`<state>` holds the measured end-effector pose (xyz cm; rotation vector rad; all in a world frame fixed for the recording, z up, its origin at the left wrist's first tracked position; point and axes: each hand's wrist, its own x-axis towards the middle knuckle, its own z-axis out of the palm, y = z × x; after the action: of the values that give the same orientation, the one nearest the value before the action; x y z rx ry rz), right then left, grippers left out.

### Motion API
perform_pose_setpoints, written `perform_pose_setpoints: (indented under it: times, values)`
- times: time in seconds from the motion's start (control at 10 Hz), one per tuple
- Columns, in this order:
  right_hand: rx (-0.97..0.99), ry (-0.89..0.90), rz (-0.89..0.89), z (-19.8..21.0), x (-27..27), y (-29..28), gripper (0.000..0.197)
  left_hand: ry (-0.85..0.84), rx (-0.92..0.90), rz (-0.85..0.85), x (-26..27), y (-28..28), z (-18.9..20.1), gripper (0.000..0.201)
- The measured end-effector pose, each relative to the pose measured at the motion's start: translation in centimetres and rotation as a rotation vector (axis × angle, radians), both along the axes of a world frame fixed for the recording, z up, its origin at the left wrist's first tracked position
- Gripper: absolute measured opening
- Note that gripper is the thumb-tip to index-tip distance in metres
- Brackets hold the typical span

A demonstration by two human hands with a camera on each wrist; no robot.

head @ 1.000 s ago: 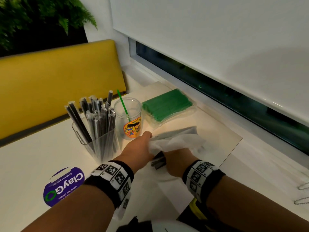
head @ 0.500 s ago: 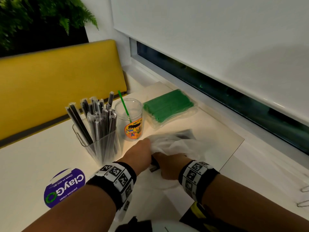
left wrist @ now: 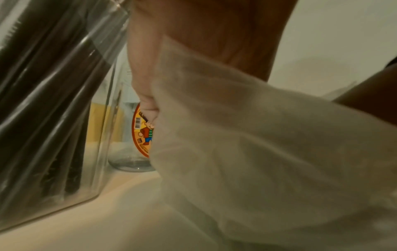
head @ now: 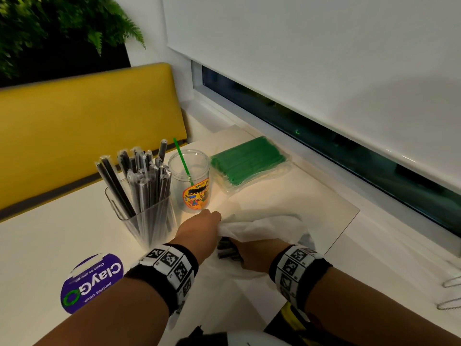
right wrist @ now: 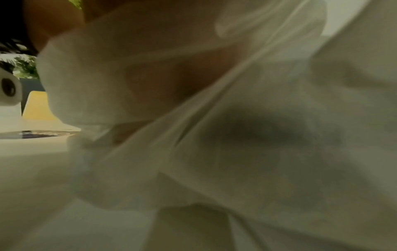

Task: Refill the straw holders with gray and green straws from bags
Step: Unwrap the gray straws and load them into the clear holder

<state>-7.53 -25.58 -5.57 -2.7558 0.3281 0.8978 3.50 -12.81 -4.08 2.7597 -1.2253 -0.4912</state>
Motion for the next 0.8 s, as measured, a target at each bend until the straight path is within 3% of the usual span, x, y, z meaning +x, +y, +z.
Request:
perform_pose_setpoints:
  times: [0.1,0.2,0.4,0.5,0.6,0.7,0.8]
  values:
    - [0.037,-0.101,-0.032,-0.7,-0.1,-0.1,0.05,-0.002,0.024,-0.021,-0.1,0.3,-0.5,0.048]
    - [0.134,-0.315,-0.093,0.5,-0.2,-0.6,0.043,0.056,-0.006,0.012,0.6,0.6,-0.9,0.058]
    - [0.373,-0.271,0.009,5.4,0.2,-0.2,0.033,0.288,-0.178,0.094,1.9,0.9,-2.4,0.033]
    - [0.647,-0.364,-0.078,8.9,0.2,1.6,0.032,0.383,-0.347,0.044,1.3,1.4,-2.2,0.039]
    - [0.905,-0.602,-0.293,14.0,0.4,2.2,0.026,0.3,-0.516,-0.033,-0.5,1.1,-0.4,0.04]
    - [1.115,-1.005,-0.337,19.4,1.7,2.0,0.01,0.133,-0.71,-0.072,-1.2,1.5,2.6,0.025]
    - [1.358,-1.356,-0.475,23.0,3.9,1.3,0.016,-0.121,-0.835,0.098,-1.5,3.4,6.7,0.044]
